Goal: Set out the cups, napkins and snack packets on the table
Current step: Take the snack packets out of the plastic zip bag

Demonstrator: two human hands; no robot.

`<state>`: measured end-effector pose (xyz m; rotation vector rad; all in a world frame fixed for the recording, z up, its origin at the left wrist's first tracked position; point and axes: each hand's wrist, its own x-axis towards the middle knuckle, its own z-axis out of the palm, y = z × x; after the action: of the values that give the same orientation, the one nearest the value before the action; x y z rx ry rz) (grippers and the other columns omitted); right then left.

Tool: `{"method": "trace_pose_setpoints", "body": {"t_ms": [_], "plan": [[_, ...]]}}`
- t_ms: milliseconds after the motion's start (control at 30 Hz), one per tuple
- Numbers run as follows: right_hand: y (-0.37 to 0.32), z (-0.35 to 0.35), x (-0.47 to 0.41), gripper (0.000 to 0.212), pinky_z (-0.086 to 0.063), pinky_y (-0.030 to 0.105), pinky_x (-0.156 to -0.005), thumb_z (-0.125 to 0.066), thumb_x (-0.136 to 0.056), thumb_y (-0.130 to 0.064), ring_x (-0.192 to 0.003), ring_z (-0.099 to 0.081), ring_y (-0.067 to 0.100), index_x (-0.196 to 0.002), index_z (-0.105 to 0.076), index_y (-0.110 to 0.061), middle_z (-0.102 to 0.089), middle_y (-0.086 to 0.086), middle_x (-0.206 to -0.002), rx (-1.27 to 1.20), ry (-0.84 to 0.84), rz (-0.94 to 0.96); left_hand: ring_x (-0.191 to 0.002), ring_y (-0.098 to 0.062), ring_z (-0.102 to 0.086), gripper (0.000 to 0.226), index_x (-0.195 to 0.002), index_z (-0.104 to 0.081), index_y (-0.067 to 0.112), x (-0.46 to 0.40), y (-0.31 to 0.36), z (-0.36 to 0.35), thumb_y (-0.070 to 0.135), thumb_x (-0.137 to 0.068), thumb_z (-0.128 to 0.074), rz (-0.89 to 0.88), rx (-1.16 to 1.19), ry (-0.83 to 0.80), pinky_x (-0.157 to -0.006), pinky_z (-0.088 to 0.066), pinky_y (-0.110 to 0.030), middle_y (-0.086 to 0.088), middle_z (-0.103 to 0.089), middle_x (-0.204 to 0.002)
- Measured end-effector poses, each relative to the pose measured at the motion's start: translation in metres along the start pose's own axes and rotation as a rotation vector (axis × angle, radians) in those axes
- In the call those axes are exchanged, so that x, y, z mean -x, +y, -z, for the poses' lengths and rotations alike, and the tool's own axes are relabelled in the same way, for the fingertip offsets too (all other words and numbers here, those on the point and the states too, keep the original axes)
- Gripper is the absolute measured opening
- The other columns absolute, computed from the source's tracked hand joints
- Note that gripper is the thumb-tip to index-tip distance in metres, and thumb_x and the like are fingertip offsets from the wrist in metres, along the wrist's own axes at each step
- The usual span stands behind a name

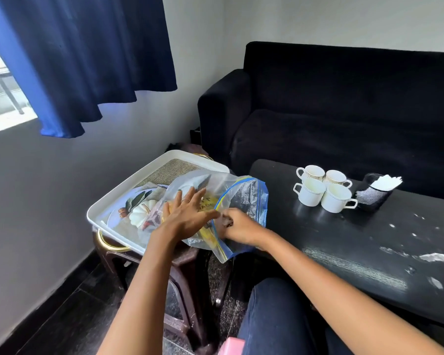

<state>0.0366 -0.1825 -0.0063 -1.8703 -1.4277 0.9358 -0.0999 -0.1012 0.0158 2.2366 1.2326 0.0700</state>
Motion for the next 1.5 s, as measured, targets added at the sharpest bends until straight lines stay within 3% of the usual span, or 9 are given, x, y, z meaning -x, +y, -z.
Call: {"method": "trace_pose_setpoints", "body": {"t_ms": [167, 300, 433, 600, 667, 767, 1067, 1267, 1500], "plan": [[0.002, 0.003, -0.011, 0.015, -0.045, 0.028, -0.083, -0.051, -0.089, -0.009, -0.085, -0.056, 0.015, -0.098, -0.063, -0.010, -0.063, 0.006, -0.093, -0.265, 0.100, -0.201, -0.147, -0.023, 0.014, 0.064, -0.150, -0.013, 0.044, -0.006, -0.008, -0.005, 0.068, -0.091, -0.012, 0.014, -0.009, -0.040, -0.116, 0.010, -0.050, 0.006, 0.008, -0.161], [0.008, 0.000, -0.018, 0.021, -0.041, 0.018, -0.061, -0.059, -0.089, -0.009, -0.079, -0.055, 0.012, -0.079, -0.051, -0.025, -0.059, -0.001, -0.084, -0.299, 0.080, -0.270, -0.148, -0.024, 0.012, 0.056, -0.149, -0.012, 0.045, -0.009, -0.014, -0.006, 0.062, -0.095, -0.017, 0.022, -0.069, -0.023, -0.116, 0.006, -0.050, 0.004, 0.006, -0.162], [0.008, -0.008, -0.024, 0.013, -0.043, 0.021, -0.067, -0.070, -0.083, -0.014, -0.084, -0.059, 0.015, -0.087, -0.059, -0.018, -0.061, -0.002, -0.084, -0.390, 0.043, -0.318, -0.148, -0.025, 0.011, 0.053, -0.148, -0.010, 0.048, -0.011, -0.019, -0.009, 0.058, -0.097, -0.020, 0.023, -0.082, -0.002, -0.116, 0.005, -0.050, 0.003, 0.004, -0.162], [0.000, -0.021, -0.027, 0.020, -0.049, 0.023, -0.060, -0.071, -0.075, 0.000, -0.062, -0.057, 0.014, -0.073, -0.056, -0.013, -0.059, 0.003, -0.069, -0.458, 0.005, -0.364, -0.148, -0.024, 0.012, 0.055, -0.149, -0.007, 0.045, -0.013, -0.024, -0.012, 0.058, -0.097, -0.021, 0.022, -0.068, 0.012, -0.116, 0.006, -0.052, 0.003, 0.006, -0.162], [-0.006, -0.026, -0.028, 0.017, -0.054, 0.028, -0.058, -0.070, -0.075, 0.006, -0.058, -0.061, 0.016, -0.083, -0.061, -0.006, -0.063, 0.012, -0.077, -0.525, 0.001, -0.397, -0.148, -0.024, 0.010, 0.061, -0.150, -0.001, 0.042, -0.014, -0.026, -0.013, 0.059, -0.096, -0.023, 0.030, -0.034, 0.032, -0.116, 0.006, -0.052, 0.003, 0.006, -0.162], [-0.011, -0.030, -0.028, 0.042, -0.055, 0.049, -0.081, -0.072, -0.074, 0.006, -0.090, -0.066, 0.035, -0.113, -0.059, 0.002, -0.064, 0.027, -0.108, -0.562, 0.008, -0.450, -0.148, -0.024, 0.008, 0.066, -0.151, 0.007, 0.036, -0.015, -0.030, -0.013, 0.060, -0.096, -0.021, 0.046, -0.008, 0.060, -0.117, 0.004, -0.052, 0.001, 0.006, -0.161], [0.005, 0.004, -0.004, 0.050, -0.051, 0.047, -0.095, -0.080, -0.061, 0.010, -0.099, -0.067, 0.033, -0.108, -0.062, 0.006, -0.069, 0.022, -0.104, -0.652, 0.066, -0.371, -0.148, -0.022, 0.010, 0.064, -0.151, 0.003, 0.038, -0.017, -0.035, -0.016, 0.062, -0.095, -0.018, 0.058, -0.012, 0.029, -0.116, 0.006, -0.049, 0.000, 0.009, -0.161], [0.019, 0.053, 0.023, 0.032, -0.059, 0.029, -0.075, -0.075, -0.065, 0.013, -0.073, -0.071, 0.017, -0.092, -0.067, -0.002, -0.074, 0.008, -0.082, -0.580, 0.016, -0.238, -0.148, -0.023, 0.010, 0.066, -0.151, 0.004, 0.037, -0.016, -0.033, -0.017, 0.063, -0.094, -0.018, 0.063, -0.039, 0.037, -0.116, 0.007, -0.049, 0.000, 0.009, -0.161], [0.029, 0.100, 0.054, 0.049, -0.058, 0.028, -0.070, -0.079, -0.057, -0.001, -0.091, -0.071, 0.026, -0.104, -0.064, -0.003, -0.072, 0.017, -0.103, -0.548, -0.122, -0.213, -0.148, -0.024, 0.010, 0.070, -0.151, 0.005, 0.037, -0.016, -0.034, -0.017, 0.066, -0.092, -0.018, 0.063, -0.079, 0.032, -0.117, 0.005, -0.050, -0.001, 0.010, -0.161]]}}
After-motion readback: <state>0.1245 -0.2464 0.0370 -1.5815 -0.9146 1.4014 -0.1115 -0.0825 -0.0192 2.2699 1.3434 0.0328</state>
